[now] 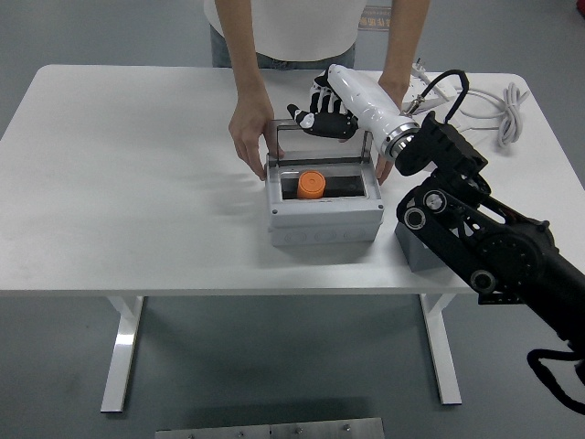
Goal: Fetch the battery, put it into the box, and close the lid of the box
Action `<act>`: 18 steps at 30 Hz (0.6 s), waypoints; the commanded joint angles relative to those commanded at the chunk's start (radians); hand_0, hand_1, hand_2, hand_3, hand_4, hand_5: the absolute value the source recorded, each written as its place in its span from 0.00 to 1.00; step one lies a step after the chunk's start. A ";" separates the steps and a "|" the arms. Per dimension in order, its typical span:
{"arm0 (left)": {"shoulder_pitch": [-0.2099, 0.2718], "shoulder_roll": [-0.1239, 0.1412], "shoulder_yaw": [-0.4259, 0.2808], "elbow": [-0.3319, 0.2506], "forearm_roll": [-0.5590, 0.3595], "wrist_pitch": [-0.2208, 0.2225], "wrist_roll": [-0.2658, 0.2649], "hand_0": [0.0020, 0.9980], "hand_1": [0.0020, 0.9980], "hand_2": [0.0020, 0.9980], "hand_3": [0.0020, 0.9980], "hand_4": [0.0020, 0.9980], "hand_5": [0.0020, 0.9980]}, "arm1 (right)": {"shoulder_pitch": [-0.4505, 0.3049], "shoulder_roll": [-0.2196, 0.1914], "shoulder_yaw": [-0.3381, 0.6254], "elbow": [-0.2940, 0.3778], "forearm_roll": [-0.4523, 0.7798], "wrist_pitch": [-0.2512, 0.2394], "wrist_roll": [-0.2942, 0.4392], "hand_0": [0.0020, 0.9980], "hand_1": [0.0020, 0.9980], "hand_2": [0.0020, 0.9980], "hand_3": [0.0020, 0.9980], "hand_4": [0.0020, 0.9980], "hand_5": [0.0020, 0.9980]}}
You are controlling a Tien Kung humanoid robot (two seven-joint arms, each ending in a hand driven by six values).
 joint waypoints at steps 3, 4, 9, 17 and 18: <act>-0.003 0.000 -0.003 0.000 0.007 -0.003 0.001 0.63 0.70 0.57 0.54 0.50 0.00 | 0.009 0.012 0.008 -0.036 0.010 -0.007 0.025 0.07 0.19 0.24 0.26 0.66 0.47; -0.004 0.000 -0.004 0.000 0.009 -0.004 0.001 0.63 0.70 0.57 0.54 0.50 0.00 | 0.012 0.016 0.010 -0.048 0.013 -0.009 0.032 0.12 0.23 0.30 0.32 0.68 0.49; -0.012 0.001 -0.010 0.000 0.021 -0.009 0.001 0.63 0.70 0.57 0.54 0.50 0.00 | 0.027 0.033 0.016 -0.124 0.028 -0.009 0.058 0.12 0.23 0.30 0.32 0.68 0.49; -0.021 0.000 -0.018 0.000 0.038 -0.017 0.004 0.63 0.70 0.57 0.54 0.50 0.00 | 0.044 0.052 0.022 -0.238 0.035 -0.007 0.073 0.91 0.76 0.76 0.76 1.00 1.00; -0.022 0.000 -0.019 0.000 0.041 -0.018 0.004 0.63 0.70 0.57 0.54 0.50 0.00 | 0.046 0.054 0.022 -0.252 0.035 -0.006 0.072 0.91 0.76 0.76 0.76 1.00 1.00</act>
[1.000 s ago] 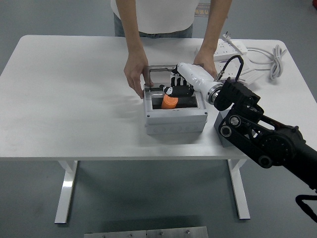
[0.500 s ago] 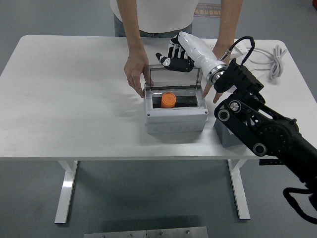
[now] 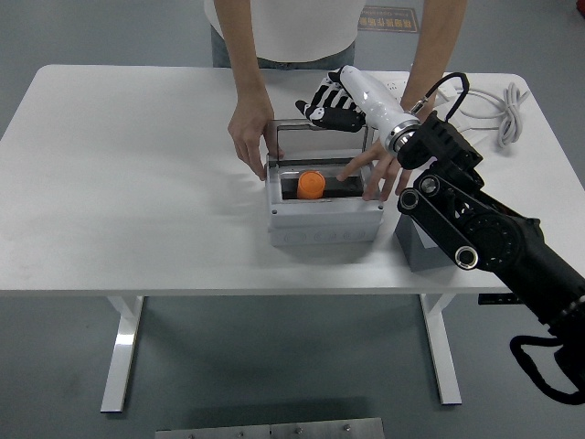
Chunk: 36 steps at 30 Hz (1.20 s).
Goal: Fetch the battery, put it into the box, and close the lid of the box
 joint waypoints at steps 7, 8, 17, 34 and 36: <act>-0.004 0.000 -0.005 0.000 0.010 -0.005 0.001 0.63 0.70 0.57 0.54 0.50 0.00 | 0.007 0.011 -0.002 -0.055 -0.009 0.002 -0.009 0.97 0.82 0.80 0.82 1.00 1.00; -0.005 0.000 -0.005 0.000 0.010 -0.005 0.001 0.63 0.70 0.57 0.54 0.50 0.00 | 0.007 0.012 -0.003 -0.058 -0.010 0.001 -0.011 0.97 0.82 0.80 0.82 1.00 1.00; -0.006 0.000 -0.009 0.000 0.018 -0.007 0.001 0.63 0.70 0.57 0.54 0.50 0.00 | 0.011 0.018 -0.024 -0.062 -0.016 -0.001 -0.020 1.00 0.84 0.82 0.85 1.00 1.00; -0.003 0.005 -0.001 0.001 0.001 0.003 -0.004 0.63 0.70 0.57 0.54 0.50 0.00 | 0.002 -0.012 -0.114 -0.010 0.011 0.023 -0.060 0.94 0.78 0.78 0.82 1.00 1.00; -0.002 0.005 0.001 0.001 -0.002 0.005 -0.005 0.63 0.70 0.57 0.54 0.50 0.00 | 0.000 -0.019 -0.118 -0.002 0.013 0.026 -0.065 0.94 0.78 0.78 0.82 1.00 1.00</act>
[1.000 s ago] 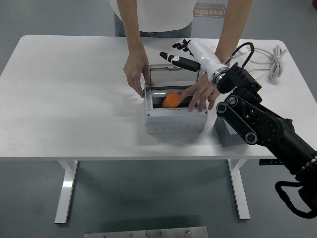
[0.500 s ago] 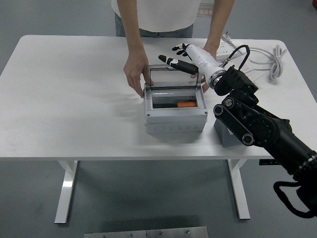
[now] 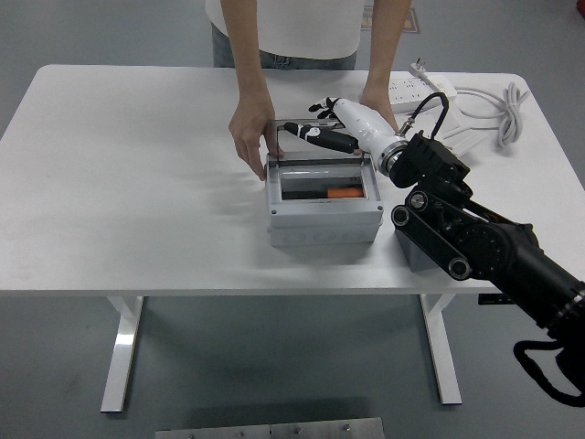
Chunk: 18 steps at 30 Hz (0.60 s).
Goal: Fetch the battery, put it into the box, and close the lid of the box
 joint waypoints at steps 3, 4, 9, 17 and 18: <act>0.001 0.001 0.002 0.000 -0.003 0.003 -0.001 0.63 0.70 0.57 0.54 0.50 0.00 | -0.002 -0.010 -0.005 0.013 -0.001 0.001 -0.007 0.94 0.78 0.78 0.82 1.00 1.00; 0.001 0.001 0.002 0.000 -0.004 0.004 -0.002 0.63 0.70 0.57 0.54 0.50 0.00 | -0.002 -0.013 -0.006 0.017 -0.002 0.001 -0.009 0.77 0.66 0.69 0.68 1.00 1.00; 0.002 0.004 0.005 0.001 -0.009 0.008 -0.003 0.63 0.70 0.57 0.54 0.50 0.00 | -0.004 -0.028 -0.011 0.041 -0.008 0.002 -0.021 0.77 0.66 0.69 0.68 1.00 1.00; 0.005 0.007 0.009 0.001 -0.018 0.014 -0.006 0.63 0.70 0.57 0.54 0.50 0.00 | -0.012 -0.052 -0.027 0.070 -0.011 0.007 -0.034 0.37 0.42 0.49 0.52 1.00 1.00; 0.005 0.007 0.010 0.001 -0.020 0.014 -0.006 0.63 0.70 0.57 0.54 0.50 0.00 | -0.013 -0.055 -0.030 0.073 -0.011 0.008 -0.036 0.37 0.42 0.49 0.52 1.00 1.00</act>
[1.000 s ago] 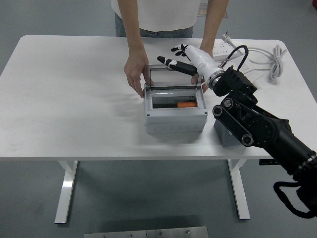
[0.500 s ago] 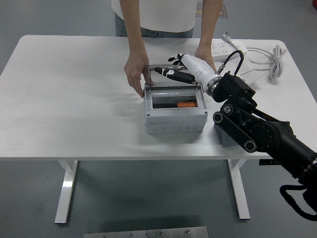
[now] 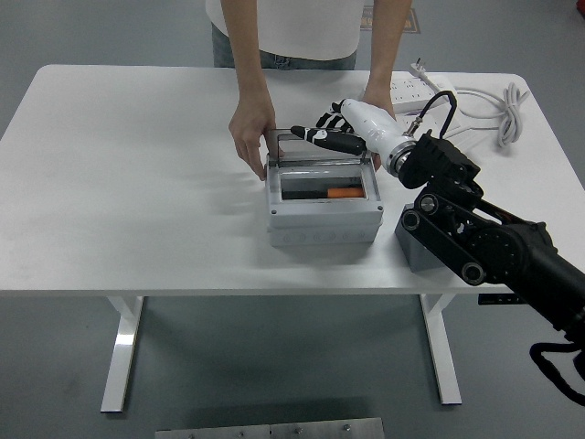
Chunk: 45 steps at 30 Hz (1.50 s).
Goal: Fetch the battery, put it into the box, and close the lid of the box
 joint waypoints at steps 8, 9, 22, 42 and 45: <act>0.002 0.001 0.000 0.000 -0.004 0.005 0.001 0.63 0.70 0.57 0.54 0.50 0.00 | -0.008 -0.018 -0.022 0.037 -0.006 0.018 -0.017 0.32 0.39 0.48 0.50 1.00 1.00; 0.002 0.001 0.000 0.000 -0.004 0.005 0.001 0.63 0.70 0.57 0.54 0.50 0.00 | -0.008 -0.020 -0.024 0.042 -0.007 0.020 -0.020 0.32 0.39 0.48 0.50 1.00 1.00; 0.003 0.000 0.000 0.000 -0.002 0.004 0.002 0.63 0.70 0.57 0.54 0.50 0.00 | -0.023 -0.034 -0.041 0.093 -0.006 0.038 -0.038 0.30 0.37 0.44 0.44 1.00 1.00; 0.006 -0.005 0.004 0.000 -0.007 0.009 -0.001 0.63 0.70 0.57 0.54 0.50 0.00 | -0.091 -0.072 0.072 0.151 -0.012 0.006 -0.010 0.27 0.35 0.42 0.42 1.00 1.00; 0.010 -0.008 0.007 0.000 -0.013 0.012 -0.003 0.63 0.70 0.57 0.54 0.50 0.00 | -0.146 -0.093 0.137 0.188 0.025 -0.049 0.047 0.27 0.35 0.42 0.42 1.00 1.00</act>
